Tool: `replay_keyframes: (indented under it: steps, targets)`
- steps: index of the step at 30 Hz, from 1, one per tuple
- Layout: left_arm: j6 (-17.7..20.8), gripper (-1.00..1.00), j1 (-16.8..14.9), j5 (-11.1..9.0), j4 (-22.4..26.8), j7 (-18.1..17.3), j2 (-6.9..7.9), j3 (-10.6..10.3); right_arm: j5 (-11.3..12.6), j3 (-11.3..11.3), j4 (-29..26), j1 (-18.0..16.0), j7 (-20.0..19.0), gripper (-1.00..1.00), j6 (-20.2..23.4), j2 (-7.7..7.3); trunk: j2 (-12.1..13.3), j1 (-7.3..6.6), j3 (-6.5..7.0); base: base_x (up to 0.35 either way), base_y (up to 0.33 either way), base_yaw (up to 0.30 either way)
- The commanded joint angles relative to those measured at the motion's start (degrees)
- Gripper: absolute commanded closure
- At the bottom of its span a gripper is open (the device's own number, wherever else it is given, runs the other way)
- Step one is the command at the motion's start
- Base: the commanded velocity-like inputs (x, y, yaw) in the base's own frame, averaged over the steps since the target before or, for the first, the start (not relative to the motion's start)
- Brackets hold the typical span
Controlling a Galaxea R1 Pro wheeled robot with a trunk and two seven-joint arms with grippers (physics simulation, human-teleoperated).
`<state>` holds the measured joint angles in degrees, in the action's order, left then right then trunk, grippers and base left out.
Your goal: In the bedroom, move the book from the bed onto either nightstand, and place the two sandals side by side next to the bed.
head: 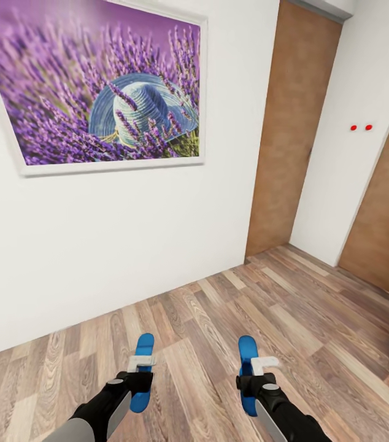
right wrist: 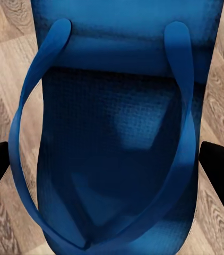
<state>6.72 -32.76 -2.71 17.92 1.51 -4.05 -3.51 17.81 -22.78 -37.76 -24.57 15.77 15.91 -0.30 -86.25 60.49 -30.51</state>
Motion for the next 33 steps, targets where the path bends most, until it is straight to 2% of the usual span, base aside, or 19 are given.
replay_keyframes:
  steps: [1,5,19,33]
  targets:
    - [0.3,1.0,0.0,-0.3,0.1,0.2,0.02,-0.4,0.4,-0.3,-0.1,0.0,0.5,1.0,0.3,-0.05,0.0,0.0,-0.06,0.0,0.0,0.252]
    - [0.3,1.0,0.0,-0.3,0.1,0.2,0.01,-0.4,0.4,-0.3,-0.1,0.0,0.5,1.0,0.3,-0.09,0.0,0.0,-0.1,0.0,0.0,0.2]
    - [0.2,1.0,0.0,-0.2,0.1,0.2,0.01,-0.4,0.4,-0.3,-0.1,0.0,0.6,1.0,0.3,-0.07,0.0,0.0,-0.11,0.0,0.0,0.032]
    - [0.3,1.0,0.0,-0.3,0.1,0.2,0.01,-0.4,0.4,-0.3,-0.1,0.0,0.8,1.0,0.3,0.01,0.0,0.0,-0.11,-0.005,0.0,0.226]
